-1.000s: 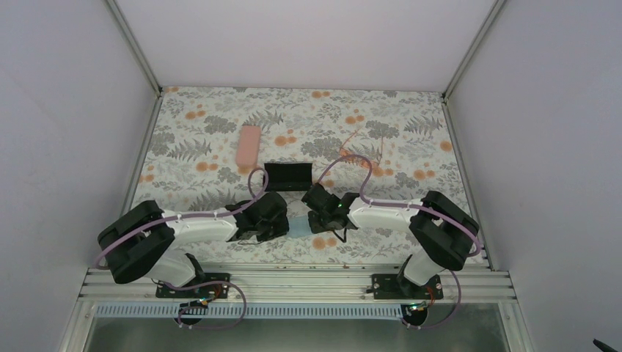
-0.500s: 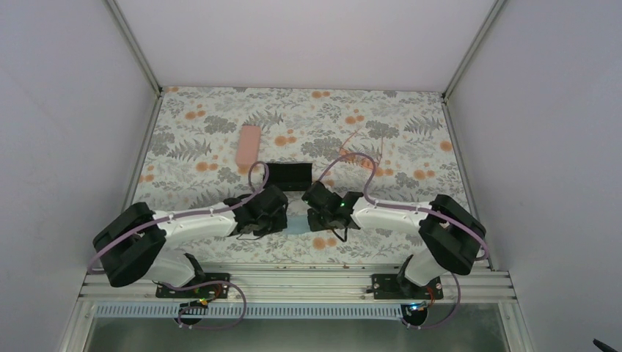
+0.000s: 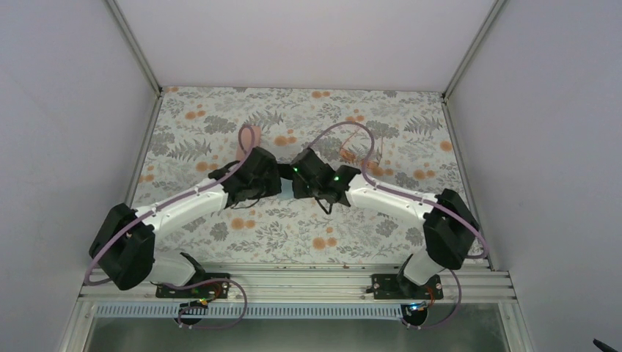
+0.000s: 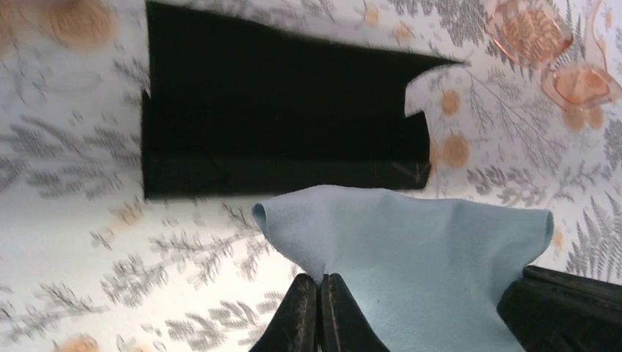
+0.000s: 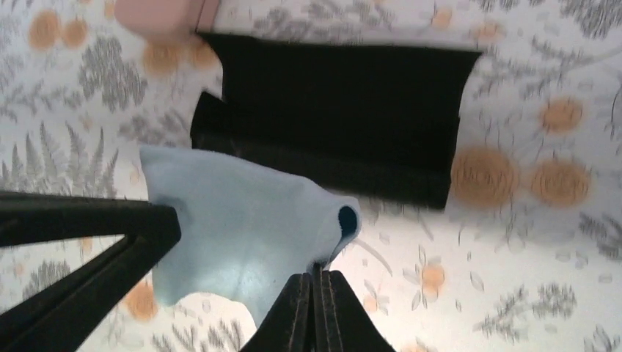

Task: Organize the sunglasses
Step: Place the glasses cleaning cloth in the sunglasses case.

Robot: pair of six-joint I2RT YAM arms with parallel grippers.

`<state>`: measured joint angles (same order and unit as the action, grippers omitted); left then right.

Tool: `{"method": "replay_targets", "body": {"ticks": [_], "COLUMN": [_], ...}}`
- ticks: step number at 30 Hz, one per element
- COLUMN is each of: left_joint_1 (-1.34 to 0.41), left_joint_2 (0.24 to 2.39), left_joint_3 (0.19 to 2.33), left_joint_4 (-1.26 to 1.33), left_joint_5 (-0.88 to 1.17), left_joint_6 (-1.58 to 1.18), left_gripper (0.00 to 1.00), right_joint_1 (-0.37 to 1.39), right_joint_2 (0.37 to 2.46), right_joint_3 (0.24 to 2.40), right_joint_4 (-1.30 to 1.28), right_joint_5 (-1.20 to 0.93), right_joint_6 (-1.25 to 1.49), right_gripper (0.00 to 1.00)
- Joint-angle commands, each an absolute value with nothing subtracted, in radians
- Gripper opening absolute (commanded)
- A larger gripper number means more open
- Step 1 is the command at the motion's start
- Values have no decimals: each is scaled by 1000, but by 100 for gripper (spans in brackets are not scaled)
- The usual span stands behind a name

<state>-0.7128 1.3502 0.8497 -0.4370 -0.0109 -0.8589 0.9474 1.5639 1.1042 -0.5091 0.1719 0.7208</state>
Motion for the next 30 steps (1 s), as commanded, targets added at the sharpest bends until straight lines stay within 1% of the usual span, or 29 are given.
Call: {"method": "replay_targets", "body": {"ticks": [1, 6, 11, 19, 30], "left_joint_1": [-637, -571, -528, -493, -474], "left_joint_2": [1411, 1529, 1604, 1660, 1721], "left_joint_3": [920, 1003, 1025, 1039, 1054], "left_joint_4": [-458, -469, -439, -404, -390], "left_joint_5": [18, 42, 86, 126, 126], "left_joint_6": [-719, -624, -592, -574, -561], "left_gripper": [2, 2, 2, 2, 2], "right_joint_1": [907, 888, 860, 831, 807], "right_joint_2": [1652, 1781, 1852, 1888, 1930], "right_joint_3": [1193, 1281, 1317, 1310, 1311], "right_joint_4": [-504, -507, -486, -458, -432], "right_joint_5": [248, 329, 318, 314, 277], "right_joint_6": [675, 665, 660, 652, 626], "right_gripper": [4, 4, 4, 4, 4]}}
